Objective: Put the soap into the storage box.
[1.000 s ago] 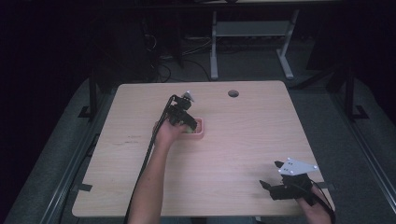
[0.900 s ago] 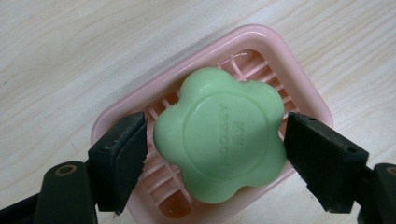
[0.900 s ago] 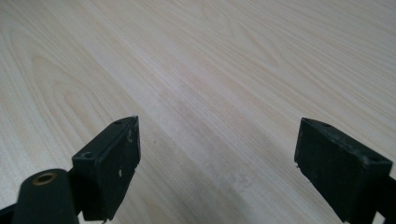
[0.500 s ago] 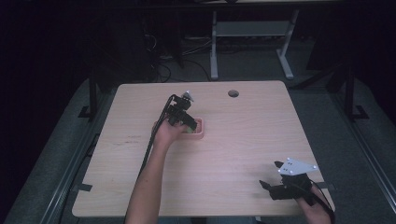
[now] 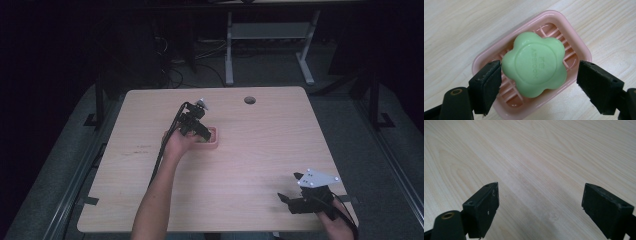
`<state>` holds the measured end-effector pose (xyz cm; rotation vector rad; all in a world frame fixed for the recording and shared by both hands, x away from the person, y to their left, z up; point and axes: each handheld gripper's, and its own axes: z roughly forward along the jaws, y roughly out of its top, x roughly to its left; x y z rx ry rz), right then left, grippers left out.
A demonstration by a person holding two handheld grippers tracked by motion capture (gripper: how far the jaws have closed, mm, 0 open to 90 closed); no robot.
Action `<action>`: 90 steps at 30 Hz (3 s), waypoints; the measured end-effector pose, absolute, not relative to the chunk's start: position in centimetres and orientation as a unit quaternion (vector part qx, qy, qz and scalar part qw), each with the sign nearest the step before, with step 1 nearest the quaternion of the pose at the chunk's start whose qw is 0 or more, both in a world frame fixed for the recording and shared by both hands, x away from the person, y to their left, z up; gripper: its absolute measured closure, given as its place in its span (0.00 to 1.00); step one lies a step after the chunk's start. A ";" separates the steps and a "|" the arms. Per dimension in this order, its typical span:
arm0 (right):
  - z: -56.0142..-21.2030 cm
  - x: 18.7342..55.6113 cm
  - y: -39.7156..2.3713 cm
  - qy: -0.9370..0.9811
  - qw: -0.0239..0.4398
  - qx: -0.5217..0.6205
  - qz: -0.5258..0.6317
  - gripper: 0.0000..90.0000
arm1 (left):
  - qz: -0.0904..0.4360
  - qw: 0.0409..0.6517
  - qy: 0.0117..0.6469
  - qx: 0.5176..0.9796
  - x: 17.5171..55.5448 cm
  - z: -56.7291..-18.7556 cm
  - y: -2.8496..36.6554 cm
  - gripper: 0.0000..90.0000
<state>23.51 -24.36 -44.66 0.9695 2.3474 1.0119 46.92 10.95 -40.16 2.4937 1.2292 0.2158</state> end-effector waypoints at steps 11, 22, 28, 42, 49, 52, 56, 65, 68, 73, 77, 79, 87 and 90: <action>-44.8 23.6 -24.3 0.842 0.199 0.348 0.361 0.15 | 0.078 0.191 0.429 0.880 46.0 -39.1 11.9 0.23; -44.9 23.6 -24.2 0.845 0.200 0.346 0.355 0.15 | 0.082 0.210 0.414 0.882 44.4 -38.2 12.2 0.23; -44.9 23.6 -24.2 0.844 0.200 0.349 0.354 0.15 | 0.082 0.206 0.406 0.886 43.6 -38.1 12.6 0.23; -45.0 23.6 -24.1 0.847 0.201 0.346 0.349 0.15 | 0.079 0.215 0.394 0.890 41.6 -38.0 13.7 0.23; -45.0 23.6 -24.1 0.848 0.201 0.346 0.347 0.15 | 0.079 0.224 0.383 0.893 40.3 -38.0 13.8 0.23; -45.1 23.6 -24.1 0.849 0.201 0.346 0.346 0.15 | 0.081 0.225 0.380 0.894 39.8 -38.1 13.8 0.23; -45.1 23.6 -24.1 0.848 0.199 0.348 0.345 0.15 | 0.080 0.225 0.376 0.895 39.3 -38.1 14.0 0.23; -45.2 23.7 -24.1 0.849 0.199 0.349 0.343 0.15 | 0.082 0.231 0.370 0.896 37.9 -38.0 14.8 0.23; -45.2 23.7 -24.1 0.849 0.200 0.350 0.342 0.15 | 0.079 0.228 0.365 0.899 37.4 -38.2 15.2 0.23; -45.2 23.7 -24.2 0.849 0.199 0.353 0.341 0.15 | 0.081 0.230 0.367 0.898 36.7 -38.4 15.8 0.23; -45.3 23.8 -24.2 0.849 0.199 0.353 0.340 0.15 | 0.077 0.232 0.369 0.897 36.4 -38.7 16.3 0.23; -45.3 23.8 -24.2 0.848 0.198 0.354 0.340 0.15 | 0.076 0.231 0.369 0.897 36.2 -38.8 16.6 0.23; -45.4 23.9 -24.2 0.850 0.198 0.353 0.336 0.15 | 0.077 0.234 0.372 0.895 35.2 -39.2 17.5 0.23; -45.4 23.9 -24.2 0.849 0.197 0.356 0.337 0.15 | 0.078 0.235 0.370 0.896 34.8 -39.1 17.7 0.22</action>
